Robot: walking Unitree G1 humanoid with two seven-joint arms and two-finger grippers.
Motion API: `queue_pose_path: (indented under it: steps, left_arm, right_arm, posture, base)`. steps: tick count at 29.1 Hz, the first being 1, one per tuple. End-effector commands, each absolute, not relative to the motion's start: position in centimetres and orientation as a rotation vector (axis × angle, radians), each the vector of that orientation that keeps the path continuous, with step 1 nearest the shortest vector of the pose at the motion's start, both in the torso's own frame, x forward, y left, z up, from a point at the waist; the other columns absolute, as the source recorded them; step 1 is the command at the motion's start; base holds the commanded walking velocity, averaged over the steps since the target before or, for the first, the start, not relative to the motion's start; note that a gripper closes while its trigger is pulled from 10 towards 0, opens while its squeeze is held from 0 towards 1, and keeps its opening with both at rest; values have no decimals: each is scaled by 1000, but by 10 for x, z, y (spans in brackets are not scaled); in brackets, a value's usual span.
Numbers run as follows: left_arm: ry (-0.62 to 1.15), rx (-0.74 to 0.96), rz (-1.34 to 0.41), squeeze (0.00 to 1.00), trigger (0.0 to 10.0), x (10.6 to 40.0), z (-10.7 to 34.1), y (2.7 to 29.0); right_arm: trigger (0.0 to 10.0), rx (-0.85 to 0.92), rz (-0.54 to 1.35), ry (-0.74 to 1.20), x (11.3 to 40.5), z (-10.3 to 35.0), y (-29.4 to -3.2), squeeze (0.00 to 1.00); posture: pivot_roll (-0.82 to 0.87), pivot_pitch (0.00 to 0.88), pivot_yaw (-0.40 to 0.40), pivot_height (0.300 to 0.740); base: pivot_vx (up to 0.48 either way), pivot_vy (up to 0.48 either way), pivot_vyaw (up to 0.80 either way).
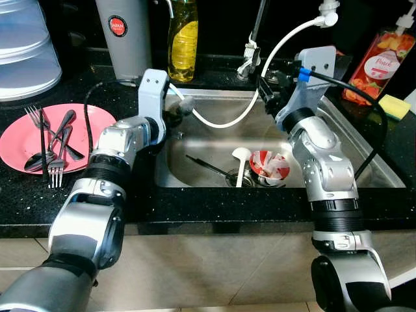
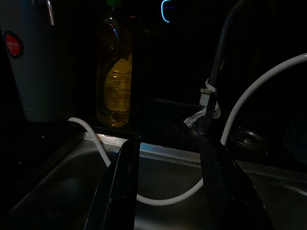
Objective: Kitchen organization
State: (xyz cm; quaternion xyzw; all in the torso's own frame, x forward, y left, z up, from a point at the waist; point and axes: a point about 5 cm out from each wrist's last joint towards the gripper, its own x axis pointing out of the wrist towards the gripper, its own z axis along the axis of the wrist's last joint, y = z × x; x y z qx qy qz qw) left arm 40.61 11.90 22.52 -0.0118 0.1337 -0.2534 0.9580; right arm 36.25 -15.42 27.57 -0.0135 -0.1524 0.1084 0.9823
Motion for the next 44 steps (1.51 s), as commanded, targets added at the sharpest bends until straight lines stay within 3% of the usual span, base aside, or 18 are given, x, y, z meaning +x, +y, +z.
queue_pose_path:
  steps: [1, 3, 4, 13, 17, 21, 25, 35, 44]
  left_arm:
    - [175, -46, -588, 1000, 10000, 405, 242, 111]
    - [85, -94, -648, 1000, 10000, 404, 256, 110]
    - [16, -97, -684, 0, 10000, 401, 267, 112]
    - [-160, 46, -666, 0, 10000, 382, 299, 131]
    - [32, 355, -429, 0, 10000, 383, 276, 154]
    - [37, 243, -393, 0, 10000, 370, 274, 161]
    - [57, 233, -321, 0, 10000, 359, 270, 168]
    - [83, 290, -216, 0, 10000, 334, 270, 175]
    - [61, 306, -64, 0, 10000, 330, 287, 209]
  right_arm:
    - [10000, -19, 207, -308, 361, 276, -156, 0]
    - [10000, -17, 212, -310, 361, 277, -155, 0]
    - [10000, -16, 221, -311, 362, 277, -153, 0]
    - [10000, -29, 285, -330, 357, 280, -148, 0]
    - [10000, -47, 365, -346, 351, 280, -139, 0]
    - [10000, -60, 410, -343, 348, 277, -131, 0]
    - [10000, -66, 427, -332, 348, 274, -127, 0]
    - [10000, -67, 519, -292, 343, 265, -115, 0]
    - [10000, -54, 433, -264, 349, 262, -126, 0]
  posture:
    - [225, 0, -45, 740]
    - [225, 0, -45, 740]
    - [232, 0, -50, 740]
    - [236, 0, -48, 740]
    - [243, 0, -50, 740]
    - [249, 0, -52, 740]
    - [256, 0, -56, 740]
    - [271, 0, -60, 740]
    - [284, 0, -63, 740]
  base:
    - [0, 0, 0]
    - [0, 0, 0]
    - [0, 0, 0]
    - [0, 0, 0]
    - [0, 0, 0]
    - [0, 0, 0]
    - [0, 0, 0]
    - [0, 0, 0]
    - [0, 0, 0]
